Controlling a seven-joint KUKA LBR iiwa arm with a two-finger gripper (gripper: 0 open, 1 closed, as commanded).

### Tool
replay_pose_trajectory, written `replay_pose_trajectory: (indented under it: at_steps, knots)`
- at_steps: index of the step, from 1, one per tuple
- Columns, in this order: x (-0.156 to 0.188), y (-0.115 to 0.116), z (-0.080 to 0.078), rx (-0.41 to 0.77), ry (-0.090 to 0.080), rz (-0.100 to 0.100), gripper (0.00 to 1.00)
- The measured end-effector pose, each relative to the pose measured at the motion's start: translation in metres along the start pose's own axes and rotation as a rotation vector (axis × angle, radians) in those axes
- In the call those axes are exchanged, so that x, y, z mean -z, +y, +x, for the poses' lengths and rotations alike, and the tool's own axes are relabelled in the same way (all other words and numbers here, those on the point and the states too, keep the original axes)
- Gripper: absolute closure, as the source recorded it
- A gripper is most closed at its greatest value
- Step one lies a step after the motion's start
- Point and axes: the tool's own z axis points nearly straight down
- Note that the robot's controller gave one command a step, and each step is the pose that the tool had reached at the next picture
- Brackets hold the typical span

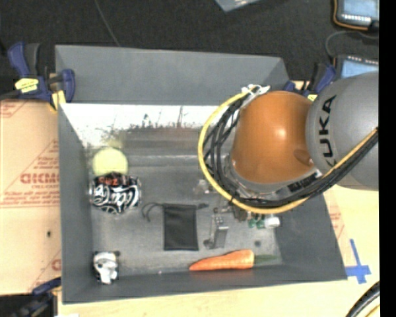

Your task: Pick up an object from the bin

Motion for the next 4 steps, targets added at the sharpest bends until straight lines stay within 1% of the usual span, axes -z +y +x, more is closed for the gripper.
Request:
replay_pose_trajectory:
  at_steps: [1, 2, 3, 4]
  knots:
    - [-0.043, 0.004, -0.005, -0.005, -0.007, -0.001, 0.0]
    - [-0.083, -0.001, -0.012, 0.052, 0.0, 0.0, 0.0]
    - [-0.11, -0.002, -0.009, 0.08, -0.007, 0.0, 0.0]
    - [-0.134, -0.007, -0.003, 0.015, -0.003, -0.001, 1.0]
